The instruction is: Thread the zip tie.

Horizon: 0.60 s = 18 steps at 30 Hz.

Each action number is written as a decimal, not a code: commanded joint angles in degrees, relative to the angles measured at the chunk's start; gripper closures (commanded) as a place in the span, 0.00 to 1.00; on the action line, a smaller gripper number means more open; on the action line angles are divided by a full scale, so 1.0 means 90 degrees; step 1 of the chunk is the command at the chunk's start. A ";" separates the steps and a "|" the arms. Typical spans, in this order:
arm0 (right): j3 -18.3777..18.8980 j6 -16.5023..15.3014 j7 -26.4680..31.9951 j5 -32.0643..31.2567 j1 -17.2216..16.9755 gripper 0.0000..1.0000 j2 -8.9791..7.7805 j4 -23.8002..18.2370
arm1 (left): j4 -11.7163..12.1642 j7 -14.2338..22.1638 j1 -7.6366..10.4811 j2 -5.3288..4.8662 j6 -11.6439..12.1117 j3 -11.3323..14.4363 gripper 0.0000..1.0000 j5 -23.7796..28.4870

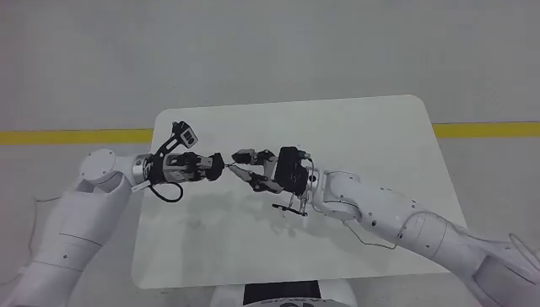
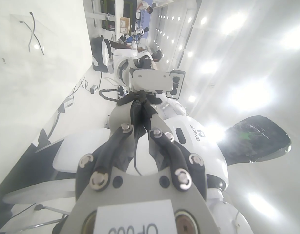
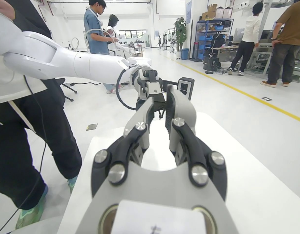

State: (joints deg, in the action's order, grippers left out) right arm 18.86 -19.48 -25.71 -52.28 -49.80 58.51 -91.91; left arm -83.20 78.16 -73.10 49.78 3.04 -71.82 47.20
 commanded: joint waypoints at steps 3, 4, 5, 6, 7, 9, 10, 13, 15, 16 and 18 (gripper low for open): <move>0.0152 0.0000 0.0062 -0.0197 -0.0058 0.00 -0.0078 -0.0138 | -0.0020 -0.0021 -0.0037 -0.0012 0.0012 -0.0050 1.00 0.0001; 0.0176 0.0000 0.0069 -0.0254 -0.0073 0.00 -0.0102 -0.0191 | -0.0033 -0.0023 -0.0044 -0.0016 0.0011 -0.0054 1.00 -0.0024; 0.0176 0.0000 0.0069 -0.0254 -0.0073 0.00 -0.0102 -0.0191 | -0.0038 -0.0018 -0.0045 -0.0017 0.0007 -0.0053 1.00 -0.0033; 0.0176 0.0000 0.0069 -0.0254 -0.0073 0.00 -0.0102 -0.0191 | -0.0038 -0.0018 -0.0045 -0.0017 0.0007 -0.0053 1.00 -0.0033; 0.0176 0.0000 0.0069 -0.0254 -0.0073 0.00 -0.0102 -0.0191 | -0.0038 -0.0018 -0.0045 -0.0017 0.0007 -0.0053 1.00 -0.0033; 0.0176 0.0000 0.0069 -0.0254 -0.0073 0.00 -0.0102 -0.0191 | -0.0038 -0.0018 -0.0045 -0.0017 0.0007 -0.0053 1.00 -0.0033; 0.0176 0.0000 0.0069 -0.0254 -0.0073 0.00 -0.0102 -0.0191 | -0.0038 -0.0018 -0.0045 -0.0017 0.0007 -0.0053 1.00 -0.0033; 0.0176 0.0000 0.0069 -0.0254 -0.0073 0.00 -0.0102 -0.0191 | -0.0038 -0.0018 -0.0045 -0.0017 0.0007 -0.0053 1.00 -0.0033; 0.0176 0.0000 0.0069 -0.0254 -0.0073 0.00 -0.0102 -0.0191 | -0.0002 -0.0218 -0.0102 0.0013 -0.0088 -0.0024 1.00 0.0305; 0.0222 0.0104 0.0131 -0.0337 -0.0099 0.00 -0.0101 -0.0193 | 0.0027 -0.0317 -0.0112 0.0028 -0.0109 -0.0015 1.00 0.0452; 0.0375 0.0440 0.0183 -0.0711 -0.0178 0.00 -0.0114 -0.0268 | 0.0113 -0.0442 -0.0116 0.0050 -0.0048 -0.0020 1.00 0.0629</move>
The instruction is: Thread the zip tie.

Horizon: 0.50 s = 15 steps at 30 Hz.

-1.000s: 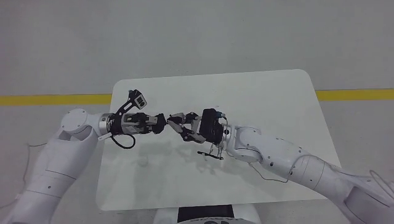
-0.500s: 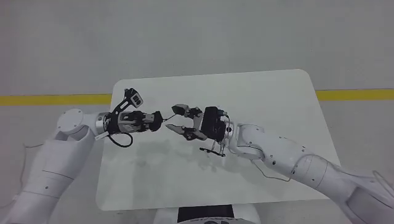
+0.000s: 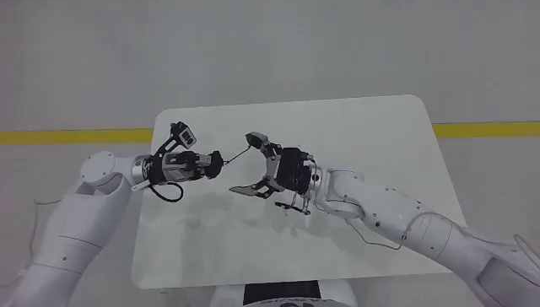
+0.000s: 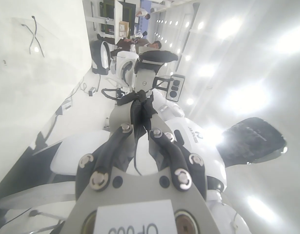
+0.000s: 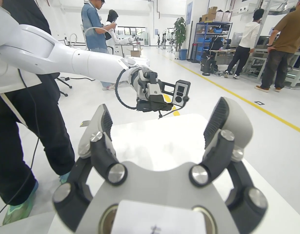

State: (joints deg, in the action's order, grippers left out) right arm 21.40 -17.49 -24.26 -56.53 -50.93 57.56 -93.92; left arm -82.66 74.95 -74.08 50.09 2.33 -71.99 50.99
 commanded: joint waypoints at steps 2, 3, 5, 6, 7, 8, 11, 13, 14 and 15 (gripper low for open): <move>0.0223 0.0515 0.0105 -0.0729 -0.0107 0.00 -0.0039 -0.0102 | 0.0117 -0.0064 -0.0042 0.0059 -0.0068 0.0002 1.00 0.0842; 0.0302 0.0610 0.0106 -0.0859 -0.0190 0.00 -0.0056 -0.0165 | 0.0156 0.0002 -0.0053 0.0081 -0.0156 0.0017 1.00 0.1149; 0.0438 0.0831 0.0145 -0.1248 -0.0254 0.00 -0.0084 -0.0230 | 0.0225 0.0098 -0.0056 0.0110 -0.0307 0.0044 1.00 0.1509; 0.0489 0.0937 0.0188 -0.1483 -0.0290 0.00 -0.0098 -0.0277 | 0.0259 0.0160 -0.0061 0.0126 -0.0428 0.0068 1.00 0.1719; 0.0565 0.1095 0.0237 -0.1769 -0.0336 0.00 -0.0113 -0.0351 | 0.0313 0.0204 -0.0055 0.0146 -0.0558 0.0087 1.00 0.1955; 0.0612 0.1206 0.0266 -0.1966 -0.0383 0.00 -0.0123 -0.0401 | 0.0353 0.0202 -0.0055 0.0161 -0.0652 0.0106 1.00 0.2103; 0.0739 0.1559 0.0463 -0.2729 -0.0512 0.00 -0.0151 -0.0539 | 0.0442 0.0018 -0.0077 0.0220 -0.1003 0.0181 1.00 0.2662; 0.0818 0.1849 0.0656 -0.3308 -0.0559 0.00 -0.0162 -0.0570 | 0.0485 -0.0140 -0.0077 0.0253 -0.1102 0.0215 1.00 0.2887; 0.0845 0.2071 0.0849 -0.3714 -0.0626 0.00 -0.0169 -0.0606 | 0.0434 -0.0232 0.0005 0.0250 -0.0848 0.0196 1.00 0.2544; 0.0855 0.2148 0.0916 -0.3714 -0.0657 0.00 -0.0174 -0.0637 | 0.0427 -0.0230 0.0020 0.0245 -0.0754 0.0192 1.00 0.2390</move>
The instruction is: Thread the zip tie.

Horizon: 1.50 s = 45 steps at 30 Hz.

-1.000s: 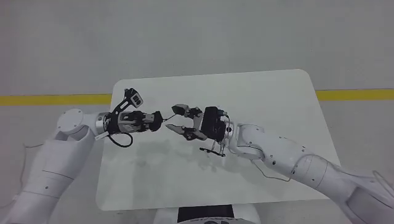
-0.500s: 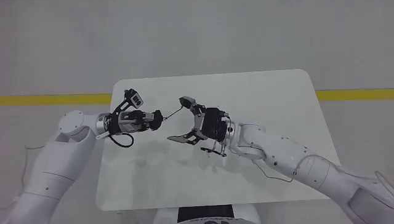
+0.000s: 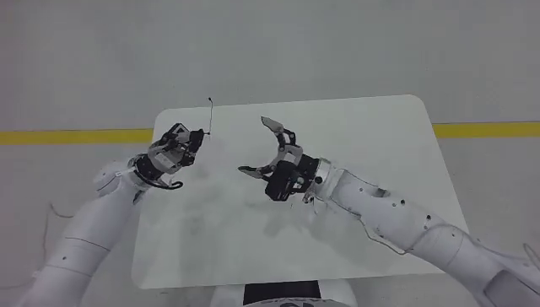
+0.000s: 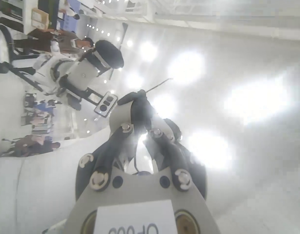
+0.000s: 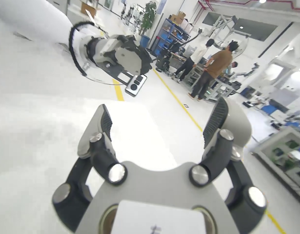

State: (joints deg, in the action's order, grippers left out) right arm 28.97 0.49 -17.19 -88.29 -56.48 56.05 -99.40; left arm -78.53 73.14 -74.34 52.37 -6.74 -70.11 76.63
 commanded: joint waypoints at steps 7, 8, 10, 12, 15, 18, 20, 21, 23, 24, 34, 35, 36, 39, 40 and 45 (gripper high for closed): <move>0.0014 0.0150 0.0130 -0.0185 -0.0040 0.00 -0.0006 -0.0027 | -0.0016 -0.0165 0.0029 -0.0006 0.0225 0.0003 1.00 -0.0499; 0.0014 0.0150 0.0130 -0.0185 -0.0040 0.00 -0.0006 -0.0027 | -0.0067 -0.0291 0.0017 -0.0004 0.0227 0.0029 1.00 -0.0619; -0.0007 0.0147 0.0329 -0.0185 0.0113 0.00 -0.0019 -0.0050 | -0.0113 -0.0520 -0.0116 0.0034 0.0160 0.0075 1.00 -0.0312; -0.0257 0.0198 0.0723 -0.0185 0.0492 0.00 -0.0077 -0.0089 | -0.0210 -0.0670 -0.0197 0.0082 0.0080 0.0130 1.00 0.0096; -0.0766 0.0763 0.1041 -0.0185 0.0862 0.00 -0.0154 -0.0187 | -0.0309 -0.1003 -0.0277 0.0168 0.0080 0.0252 1.00 0.0585; -0.1256 0.1189 0.1290 -0.0185 0.1221 0.00 -0.0217 -0.0194 | -0.0347 -0.1135 -0.0279 0.0258 0.0020 0.0399 1.00 0.1051; -0.1548 0.1537 0.1479 -0.0185 0.1400 0.00 -0.0247 -0.0192 | -0.0317 -0.1143 -0.0263 0.0317 -0.0062 0.0489 1.00 0.1344; -0.1652 0.1676 0.1532 -0.0185 0.1452 0.00 -0.0255 -0.0196 | -0.0295 -0.1151 -0.0251 0.0338 -0.0107 0.0520 1.00 0.1446; -0.1843 0.1951 0.1670 -0.0185 0.1561 0.00 -0.0272 -0.0182 | -0.0216 -0.1218 -0.0278 0.0426 -0.0249 0.0484 1.00 0.1480; -0.1911 0.2052 0.1722 -0.0185 0.1586 0.00 -0.0276 -0.0193 | -0.0188 -0.1253 -0.0299 0.0483 -0.0317 0.0417 1.00 0.1480; -0.1939 0.2108 0.1843 -0.0185 0.1533 0.00 -0.0276 -0.0237 | -0.0175 -0.1363 -0.0274 0.0553 -0.0142 0.0310 1.00 0.1453; -0.1926 0.2110 0.1837 -0.0163 0.1514 0.00 -0.0274 -0.0242 | -0.0188 -0.1441 -0.0293 0.0560 -0.0189 0.0335 1.00 0.1475; -0.1825 0.2110 0.1802 -0.0052 0.1422 0.00 -0.0260 -0.0255 | -0.0236 -0.1556 -0.0323 0.0582 -0.0287 0.0349 1.00 0.1480; -0.1592 0.2110 0.1717 0.0107 0.1231 0.00 -0.0216 -0.0214 | -0.0295 -0.1686 -0.0433 0.0709 -0.0475 0.0232 1.00 0.1480; -0.1467 0.2110 0.1694 0.0221 0.1129 0.00 -0.0189 -0.0210 | -0.0293 -0.1729 -0.0481 0.0797 -0.0587 0.0132 1.00 0.1480; -0.1043 0.2110 0.1708 0.0469 0.0758 0.00 -0.0072 -0.0110 | -0.0218 -0.1786 -0.0590 0.1212 -0.1117 -0.0248 1.00 0.1480</move>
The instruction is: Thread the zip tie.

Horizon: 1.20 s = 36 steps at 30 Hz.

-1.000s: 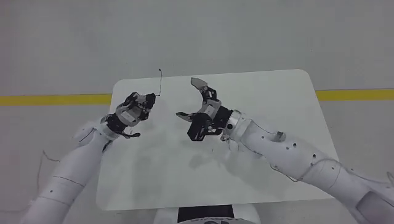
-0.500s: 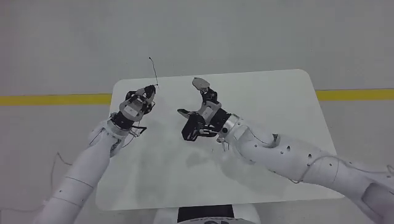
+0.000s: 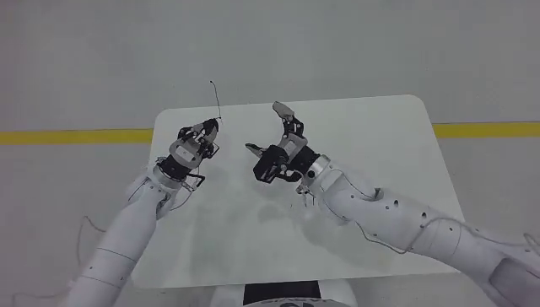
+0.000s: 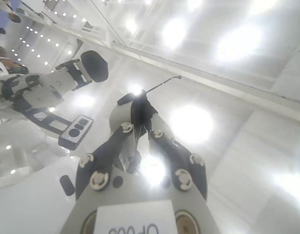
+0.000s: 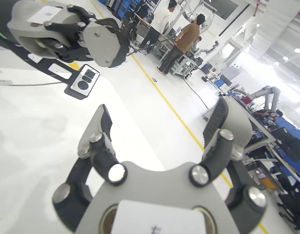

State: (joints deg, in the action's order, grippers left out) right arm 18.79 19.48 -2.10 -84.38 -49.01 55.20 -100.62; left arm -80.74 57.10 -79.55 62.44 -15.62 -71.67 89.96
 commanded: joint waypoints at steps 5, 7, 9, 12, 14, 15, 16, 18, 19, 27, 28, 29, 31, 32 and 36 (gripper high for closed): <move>0.0215 0.0000 0.0147 0.0026 -0.0176 0.00 0.0064 0.0065 | 0.0015 -0.0025 0.0018 0.0215 -0.0209 -0.0161 1.00 0.0000; 0.0215 0.0000 0.0147 0.0026 -0.0176 0.00 0.0064 0.0065 | 0.0015 -0.0025 0.0018 0.0215 -0.0209 -0.0161 1.00 0.0000; 0.0224 -0.0006 0.0133 0.0029 -0.0188 0.00 0.0066 0.0056 | -0.0001 -0.0088 0.0009 0.0221 -0.0223 -0.0149 1.00 0.0000; 0.0403 -0.0004 -0.0067 0.0105 -0.0362 0.00 0.0110 -0.0007 | -0.0047 -0.0179 -0.0077 0.0301 -0.0403 -0.0181 1.00 0.0000; 0.0488 0.0000 -0.0124 0.0087 -0.0444 0.00 0.0144 -0.0016 | -0.0045 -0.0212 -0.0120 0.0371 -0.0429 -0.0213 1.00 0.0000; 0.0540 -0.0007 -0.0148 0.0104 -0.0499 0.00 0.0172 -0.0033 | -0.0037 -0.0244 -0.0148 0.0425 -0.0429 -0.0219 1.00 0.0000; 0.0575 -0.0020 -0.0163 0.0097 -0.0533 0.00 0.0192 -0.0038 | -0.0033 -0.0256 -0.0161 0.0467 -0.0429 -0.0233 1.00 0.0000; 0.0637 -0.0057 -0.0169 0.0047 -0.0592 0.00 0.0232 -0.0033 | -0.0019 -0.0301 -0.0186 0.0547 -0.0429 -0.0252 1.00 0.0000; 0.0677 -0.0099 -0.0177 0.0033 -0.0633 0.00 0.0257 -0.0029 | -0.0018 -0.0312 -0.0197 0.0596 -0.0429 -0.0271 1.00 0.0000; 0.0907 -0.0347 -0.0280 -0.0005 -0.0871 0.00 0.0434 -0.0011 | 0.0029 -0.0297 -0.0252 0.0829 -0.0429 -0.0351 1.00 0.0000; 0.0929 -0.0371 -0.0300 -0.0007 -0.0892 0.13 0.0458 -0.0002 | 0.0029 -0.0297 -0.0252 0.0829 -0.0429 -0.0351 1.00 0.0000; 0.0954 -0.0403 -0.0318 -0.0029 -0.0914 0.34 0.0489 0.0014 | 0.0029 -0.0297 -0.0252 0.0829 -0.0429 -0.0351 1.00 0.0000; 0.0991 -0.0445 -0.0340 -0.0075 -0.0944 0.53 0.0536 0.0044 | 0.0029 -0.0297 -0.0252 0.0829 -0.0429 -0.0351 1.00 0.0000; 0.1010 -0.0481 -0.0352 -0.0154 -0.0951 0.55 0.0565 0.0079 | 0.0029 -0.0297 -0.0252 0.0829 -0.0429 -0.0351 1.00 0.0000; 0.1074 -0.0525 -0.0351 -0.0322 -0.1002 0.68 0.0667 0.0163 | 0.0029 -0.0297 -0.0252 0.0829 -0.0429 -0.0351 1.00 0.0000</move>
State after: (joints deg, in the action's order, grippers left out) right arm 28.28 14.85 -5.31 -87.04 -57.90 60.95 -99.37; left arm -80.48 54.42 -81.82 69.90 -19.48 -74.82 89.95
